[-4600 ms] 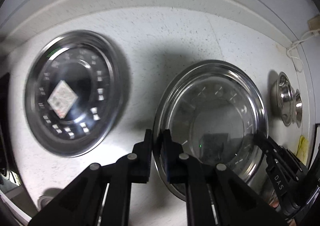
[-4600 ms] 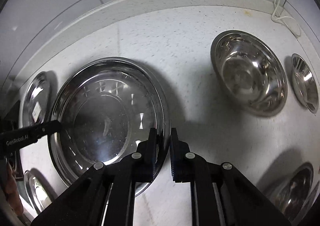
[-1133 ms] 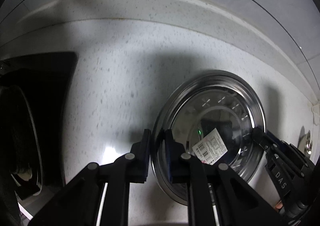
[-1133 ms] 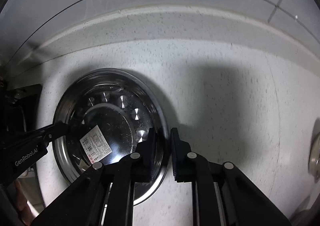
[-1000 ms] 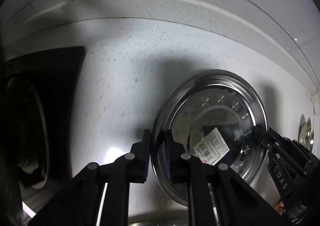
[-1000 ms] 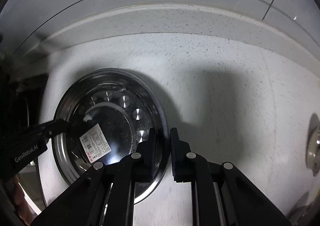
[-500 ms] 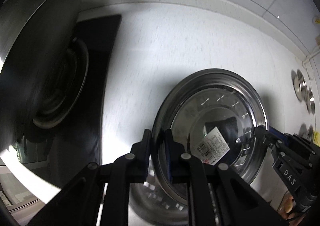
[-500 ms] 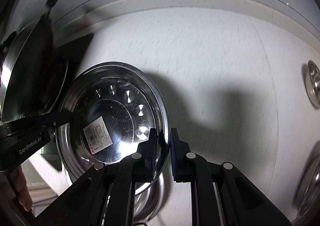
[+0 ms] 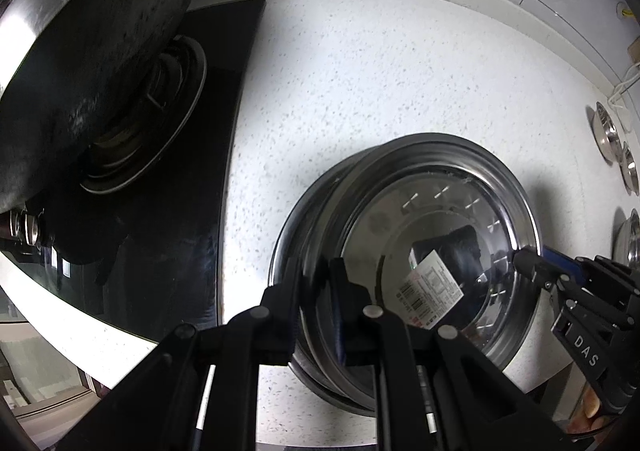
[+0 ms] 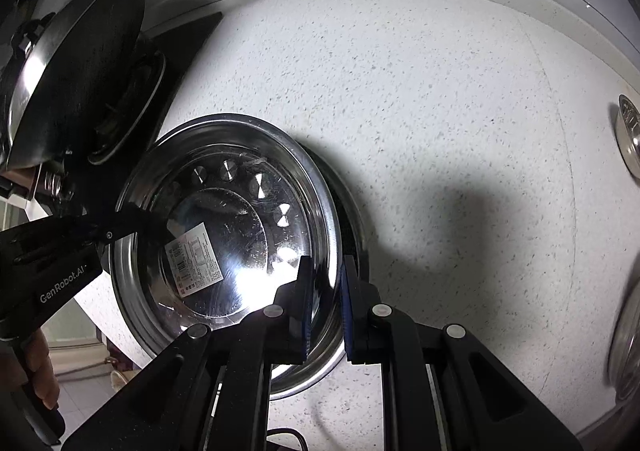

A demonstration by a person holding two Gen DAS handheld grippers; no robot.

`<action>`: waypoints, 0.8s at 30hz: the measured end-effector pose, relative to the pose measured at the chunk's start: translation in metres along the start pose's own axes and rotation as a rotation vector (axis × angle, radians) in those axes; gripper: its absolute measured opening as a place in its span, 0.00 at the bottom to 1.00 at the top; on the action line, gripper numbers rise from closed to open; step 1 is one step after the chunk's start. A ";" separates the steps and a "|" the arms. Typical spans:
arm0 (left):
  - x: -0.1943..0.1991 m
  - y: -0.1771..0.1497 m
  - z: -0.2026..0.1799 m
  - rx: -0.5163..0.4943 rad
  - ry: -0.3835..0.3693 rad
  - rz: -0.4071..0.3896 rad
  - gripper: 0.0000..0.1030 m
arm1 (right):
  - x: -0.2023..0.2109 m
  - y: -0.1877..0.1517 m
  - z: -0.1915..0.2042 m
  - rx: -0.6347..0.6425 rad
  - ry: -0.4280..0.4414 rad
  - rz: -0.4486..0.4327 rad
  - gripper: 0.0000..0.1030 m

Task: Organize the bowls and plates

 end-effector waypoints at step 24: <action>-0.013 -0.008 -0.011 -0.013 0.026 0.025 0.15 | -0.008 0.004 0.007 0.052 -0.034 -0.020 0.35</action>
Point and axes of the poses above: each gripper's, at about its wrist camera, not at the fingertips, and x roughly against the way its jaws point, z to its left, y to its top, the point moved 3 cm from there along -x, roughly the way its jaws point, and after that the axes turned 15 degrees about -x, right-handed, at the moved point
